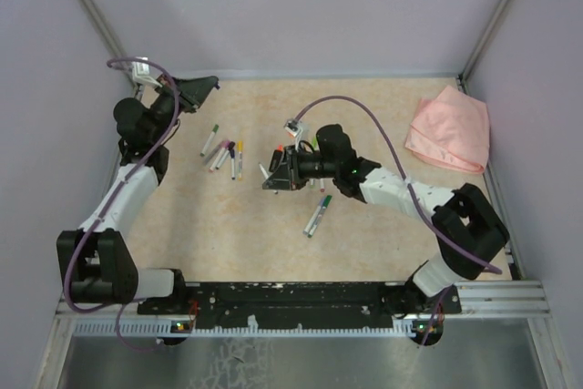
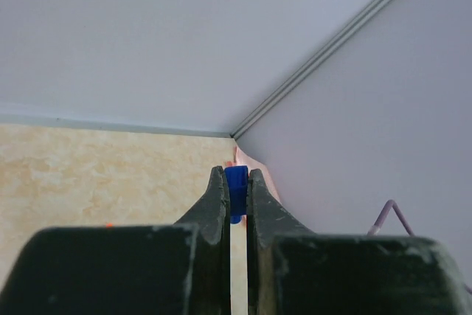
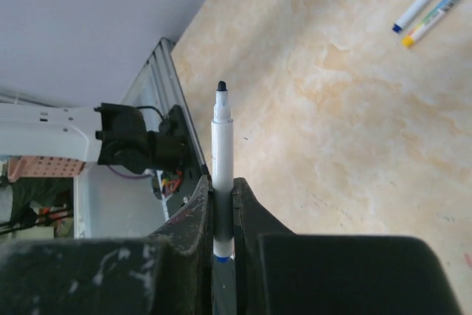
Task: Open the pen caps
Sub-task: Open the pen cap from the pen, then place the pen at the center of the board, then place the pen cap at the center of the board.
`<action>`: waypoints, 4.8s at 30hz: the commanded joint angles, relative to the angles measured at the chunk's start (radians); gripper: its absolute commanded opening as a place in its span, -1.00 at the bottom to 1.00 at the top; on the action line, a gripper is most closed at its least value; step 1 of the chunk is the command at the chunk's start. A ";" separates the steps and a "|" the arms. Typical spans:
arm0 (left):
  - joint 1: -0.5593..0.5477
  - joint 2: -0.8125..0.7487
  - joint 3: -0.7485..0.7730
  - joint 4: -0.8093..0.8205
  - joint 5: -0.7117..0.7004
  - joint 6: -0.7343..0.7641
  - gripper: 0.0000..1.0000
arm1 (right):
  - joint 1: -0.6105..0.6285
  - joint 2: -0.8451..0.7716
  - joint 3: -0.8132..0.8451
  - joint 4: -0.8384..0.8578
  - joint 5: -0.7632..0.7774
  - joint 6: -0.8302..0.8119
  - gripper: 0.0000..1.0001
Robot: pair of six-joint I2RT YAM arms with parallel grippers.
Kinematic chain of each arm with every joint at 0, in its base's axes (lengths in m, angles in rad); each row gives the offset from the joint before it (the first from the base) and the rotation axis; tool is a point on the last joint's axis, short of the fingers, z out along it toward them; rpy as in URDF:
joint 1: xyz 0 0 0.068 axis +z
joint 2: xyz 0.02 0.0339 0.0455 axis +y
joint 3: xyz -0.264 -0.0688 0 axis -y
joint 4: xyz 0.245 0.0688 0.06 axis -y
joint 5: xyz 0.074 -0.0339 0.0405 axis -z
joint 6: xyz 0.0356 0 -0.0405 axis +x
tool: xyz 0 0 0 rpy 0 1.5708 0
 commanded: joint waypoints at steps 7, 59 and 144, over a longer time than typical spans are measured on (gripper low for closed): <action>-0.006 -0.019 -0.015 -0.042 0.167 0.054 -1.00 | -0.045 -0.192 -0.049 -0.361 0.475 -0.120 -1.00; -0.046 -0.111 -0.310 -0.141 0.300 0.055 -1.00 | -0.274 0.100 0.095 -0.491 0.571 -0.226 -0.32; -0.671 1.130 1.221 -1.064 -0.404 0.605 -0.34 | -0.579 -0.646 -0.321 -0.385 0.368 0.043 -0.06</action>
